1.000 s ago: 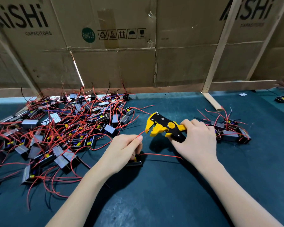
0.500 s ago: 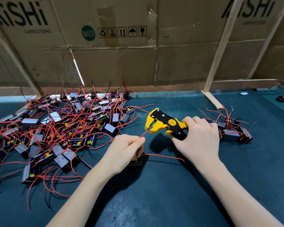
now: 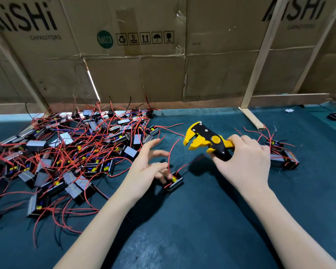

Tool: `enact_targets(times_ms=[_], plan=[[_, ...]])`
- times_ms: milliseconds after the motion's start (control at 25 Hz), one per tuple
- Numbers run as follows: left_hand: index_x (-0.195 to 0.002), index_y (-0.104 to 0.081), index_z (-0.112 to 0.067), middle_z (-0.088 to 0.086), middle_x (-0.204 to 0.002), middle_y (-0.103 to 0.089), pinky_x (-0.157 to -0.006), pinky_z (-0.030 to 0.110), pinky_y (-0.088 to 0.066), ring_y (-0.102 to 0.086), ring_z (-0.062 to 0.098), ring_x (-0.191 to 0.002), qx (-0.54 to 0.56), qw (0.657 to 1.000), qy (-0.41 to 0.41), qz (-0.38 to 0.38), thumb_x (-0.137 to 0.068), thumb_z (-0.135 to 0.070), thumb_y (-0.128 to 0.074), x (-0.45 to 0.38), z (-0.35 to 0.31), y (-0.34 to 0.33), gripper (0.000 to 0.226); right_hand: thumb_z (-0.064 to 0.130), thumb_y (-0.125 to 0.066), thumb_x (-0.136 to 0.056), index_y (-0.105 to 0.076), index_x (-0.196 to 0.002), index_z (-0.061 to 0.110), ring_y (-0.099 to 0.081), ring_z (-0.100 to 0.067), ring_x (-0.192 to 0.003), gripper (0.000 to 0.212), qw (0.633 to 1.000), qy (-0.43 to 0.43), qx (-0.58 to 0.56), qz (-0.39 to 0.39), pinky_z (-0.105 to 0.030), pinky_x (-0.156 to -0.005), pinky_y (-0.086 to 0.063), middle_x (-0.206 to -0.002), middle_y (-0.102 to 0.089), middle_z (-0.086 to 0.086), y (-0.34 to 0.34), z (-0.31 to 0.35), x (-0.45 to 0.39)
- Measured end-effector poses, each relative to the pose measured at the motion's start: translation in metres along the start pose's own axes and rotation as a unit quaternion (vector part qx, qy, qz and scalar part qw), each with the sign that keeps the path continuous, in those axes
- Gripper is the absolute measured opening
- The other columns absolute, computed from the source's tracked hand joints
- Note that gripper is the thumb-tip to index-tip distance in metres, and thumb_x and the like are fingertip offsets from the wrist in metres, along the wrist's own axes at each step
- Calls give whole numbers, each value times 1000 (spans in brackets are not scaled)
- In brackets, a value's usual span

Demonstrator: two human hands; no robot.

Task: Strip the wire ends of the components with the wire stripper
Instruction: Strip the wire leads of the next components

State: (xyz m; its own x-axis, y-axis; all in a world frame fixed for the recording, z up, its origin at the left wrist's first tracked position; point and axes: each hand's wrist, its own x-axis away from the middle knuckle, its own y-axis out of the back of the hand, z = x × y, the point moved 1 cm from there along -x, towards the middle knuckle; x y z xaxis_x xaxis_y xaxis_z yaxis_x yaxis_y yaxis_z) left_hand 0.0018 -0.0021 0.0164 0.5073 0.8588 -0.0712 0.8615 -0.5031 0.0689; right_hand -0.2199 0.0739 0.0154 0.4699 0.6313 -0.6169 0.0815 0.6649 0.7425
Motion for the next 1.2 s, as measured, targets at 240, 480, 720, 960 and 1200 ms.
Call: enact_targets(times_ms=[240, 480, 720, 960, 1200], plan=[[-93, -71, -23, -8, -97, -66, -76, 29, -49, -58, 12, -85, -276, 948, -135, 77, -74, 19, -57, 4, -9, 26, 49, 58, -69, -70, -62, -83, 15, -58, -33, -81, 45, 999, -34, -16, -15, -38, -74, -30, -78, -61, -3, 1, -14, -6], [-91, -81, -18, -3, -85, -71, -79, 35, -50, -64, 10, -80, -307, 924, -195, 113, -81, -7, -78, 10, -5, 5, 15, 59, -70, -70, -59, -79, 17, -58, -32, -81, 44, 1000, -7, -16, 10, -38, -76, -31, -76, -59, -1, 0, -11, -3], [-93, -80, -18, -7, -87, -70, -77, 29, -51, -62, 12, -77, -287, 931, -172, 148, -80, -1, -75, 9, -4, 8, 22, 57, -75, -68, -64, -84, 17, -59, -30, -81, 45, 998, 45, -29, 19, -38, -76, -31, -77, -60, -1, -2, -2, 1], [-85, -79, -17, -3, -80, -74, -74, 34, -52, -67, 19, -75, -205, 971, -112, 59, -84, -17, -76, 6, 5, -2, 3, 58, -65, -66, -63, -83, 16, -57, -30, -78, 45, 995, 91, -41, 4, -38, -76, -33, -77, -58, 0, 1, -1, 1], [-84, -76, -13, -1, -83, -76, -77, 21, -53, -70, 10, -79, -147, 984, -57, 87, -91, -15, -68, 4, 8, -2, 11, 50, -61, -66, -63, -81, 14, -55, -31, -74, 39, 991, 135, -9, -3, -39, -74, -36, -75, -57, -2, -1, 3, 3]])
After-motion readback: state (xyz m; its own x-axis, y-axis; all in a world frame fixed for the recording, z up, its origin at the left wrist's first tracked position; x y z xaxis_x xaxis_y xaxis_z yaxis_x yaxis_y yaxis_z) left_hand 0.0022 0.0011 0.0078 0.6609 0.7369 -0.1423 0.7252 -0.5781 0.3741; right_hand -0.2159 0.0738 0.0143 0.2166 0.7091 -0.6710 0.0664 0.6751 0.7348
